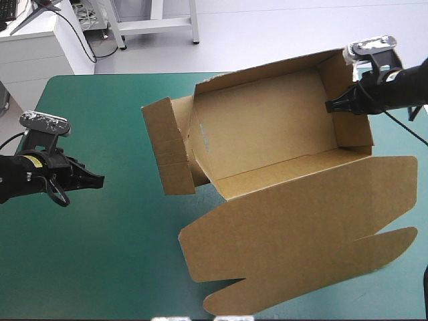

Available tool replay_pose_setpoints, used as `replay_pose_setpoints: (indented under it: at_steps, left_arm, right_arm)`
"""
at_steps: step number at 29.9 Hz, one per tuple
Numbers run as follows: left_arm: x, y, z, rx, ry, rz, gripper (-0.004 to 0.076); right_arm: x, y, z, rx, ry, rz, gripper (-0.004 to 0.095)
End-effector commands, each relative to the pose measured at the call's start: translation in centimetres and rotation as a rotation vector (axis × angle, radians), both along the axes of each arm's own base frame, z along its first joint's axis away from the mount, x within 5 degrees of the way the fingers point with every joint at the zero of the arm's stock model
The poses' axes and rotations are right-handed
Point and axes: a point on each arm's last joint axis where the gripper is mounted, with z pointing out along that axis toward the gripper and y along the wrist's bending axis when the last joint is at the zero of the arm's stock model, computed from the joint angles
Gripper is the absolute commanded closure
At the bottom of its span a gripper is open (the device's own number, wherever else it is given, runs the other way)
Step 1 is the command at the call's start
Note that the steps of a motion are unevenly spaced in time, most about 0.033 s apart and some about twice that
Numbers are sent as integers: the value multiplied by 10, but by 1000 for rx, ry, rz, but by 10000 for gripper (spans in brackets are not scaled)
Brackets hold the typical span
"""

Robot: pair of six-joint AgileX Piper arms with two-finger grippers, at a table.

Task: Fold the box

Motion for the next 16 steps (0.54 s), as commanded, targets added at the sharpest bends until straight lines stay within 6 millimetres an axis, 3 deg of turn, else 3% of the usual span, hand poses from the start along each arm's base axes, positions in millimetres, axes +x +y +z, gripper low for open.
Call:
replay_pose_setpoints:
  at_steps: [1, 9, 16]
  left_arm:
    - [-4, 0, 13, -17, -85, 4, 733]
    - [-1, 0, 15, -22, -117, 9, 733]
    - [28, -2, 1, -22, -79, 13, 720]
  right_arm:
    - [-38, -3, 39, 43, -139, 16, 927]
    - [-57, 0, 51, 50, -189, 24, 927]
    - [-58, 0, 52, 56, -189, 21, 927]
